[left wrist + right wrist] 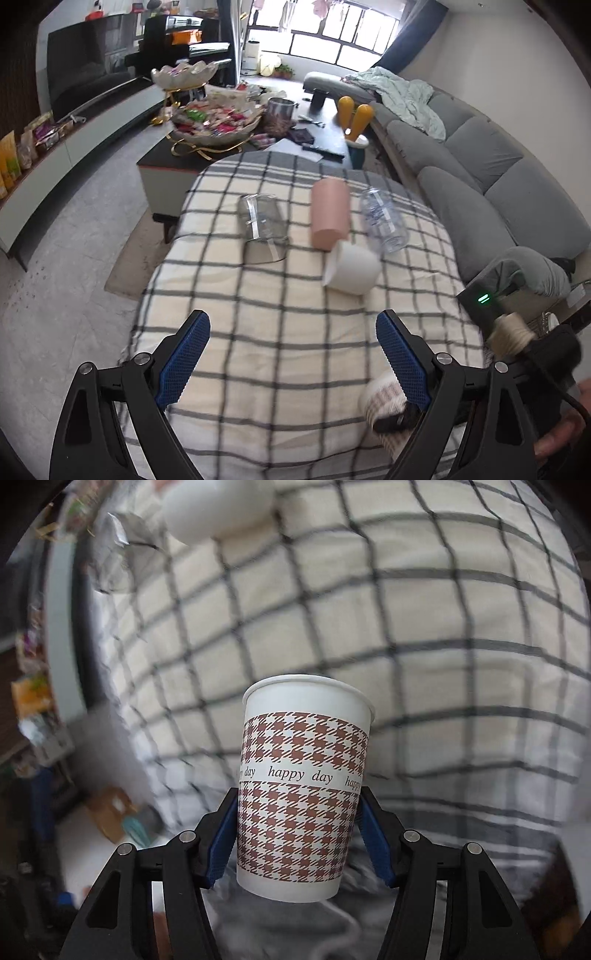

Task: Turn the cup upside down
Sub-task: 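Rotate the right tool to turn the cup rim-down and lower it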

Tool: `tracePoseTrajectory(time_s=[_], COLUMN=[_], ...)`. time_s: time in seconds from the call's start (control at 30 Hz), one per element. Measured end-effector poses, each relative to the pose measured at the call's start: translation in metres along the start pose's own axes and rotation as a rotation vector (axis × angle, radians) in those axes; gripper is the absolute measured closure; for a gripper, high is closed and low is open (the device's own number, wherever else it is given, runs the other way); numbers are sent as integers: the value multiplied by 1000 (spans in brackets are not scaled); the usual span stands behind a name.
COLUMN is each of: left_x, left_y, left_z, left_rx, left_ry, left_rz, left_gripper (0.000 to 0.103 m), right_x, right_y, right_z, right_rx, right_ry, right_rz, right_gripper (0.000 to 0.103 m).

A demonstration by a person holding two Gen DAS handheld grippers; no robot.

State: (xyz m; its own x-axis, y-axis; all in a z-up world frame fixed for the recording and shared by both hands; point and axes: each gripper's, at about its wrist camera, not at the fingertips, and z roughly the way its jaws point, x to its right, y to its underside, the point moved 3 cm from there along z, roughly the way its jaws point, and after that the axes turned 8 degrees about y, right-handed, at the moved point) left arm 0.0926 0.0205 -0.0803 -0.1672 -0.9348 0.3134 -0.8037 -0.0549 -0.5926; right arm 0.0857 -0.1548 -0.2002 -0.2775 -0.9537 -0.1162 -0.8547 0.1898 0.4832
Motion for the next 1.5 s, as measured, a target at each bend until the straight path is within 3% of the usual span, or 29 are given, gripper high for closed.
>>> tracePoseTrajectory(time_s=[0.13, 0.4, 0.6, 0.67, 0.73, 0.8, 1.03, 1.3, 1.5], left_x=[20, 44, 38, 34, 32, 32, 42, 56, 57], left_y=[-7, -25, -37, -40, -41, -42, -44, -34, -18], left_z=[16, 64, 96, 103, 107, 108, 74, 26, 3], left_rx=[-23, -106, -146, -150, -151, -154, -89, 15, 78], left_ry=[34, 72, 81, 72, 64, 65, 58, -3, -63], left_rz=[-24, -24, -77, -83, -85, -84, -35, 55, 103], left_gripper=[11, 11, 11, 11, 11, 11, 11, 11, 11], right_x=[23, 28, 34, 35, 34, 32, 28, 25, 23], right_y=[-14, -56, -80, -87, -91, -91, -65, -24, 6], right_z=[3, -4, 11, 12, 11, 9, -16, -65, -77], right_rx=[-168, -305, -393, -376, -351, -337, -203, 178, 478], right_ry=[119, 245, 280, 300, 315, 315, 299, 262, 211], right_rz=[-31, -113, -138, -132, -134, -131, -137, -173, -172], right_gripper=[42, 42, 41, 32, 12, 11, 10, 10, 10])
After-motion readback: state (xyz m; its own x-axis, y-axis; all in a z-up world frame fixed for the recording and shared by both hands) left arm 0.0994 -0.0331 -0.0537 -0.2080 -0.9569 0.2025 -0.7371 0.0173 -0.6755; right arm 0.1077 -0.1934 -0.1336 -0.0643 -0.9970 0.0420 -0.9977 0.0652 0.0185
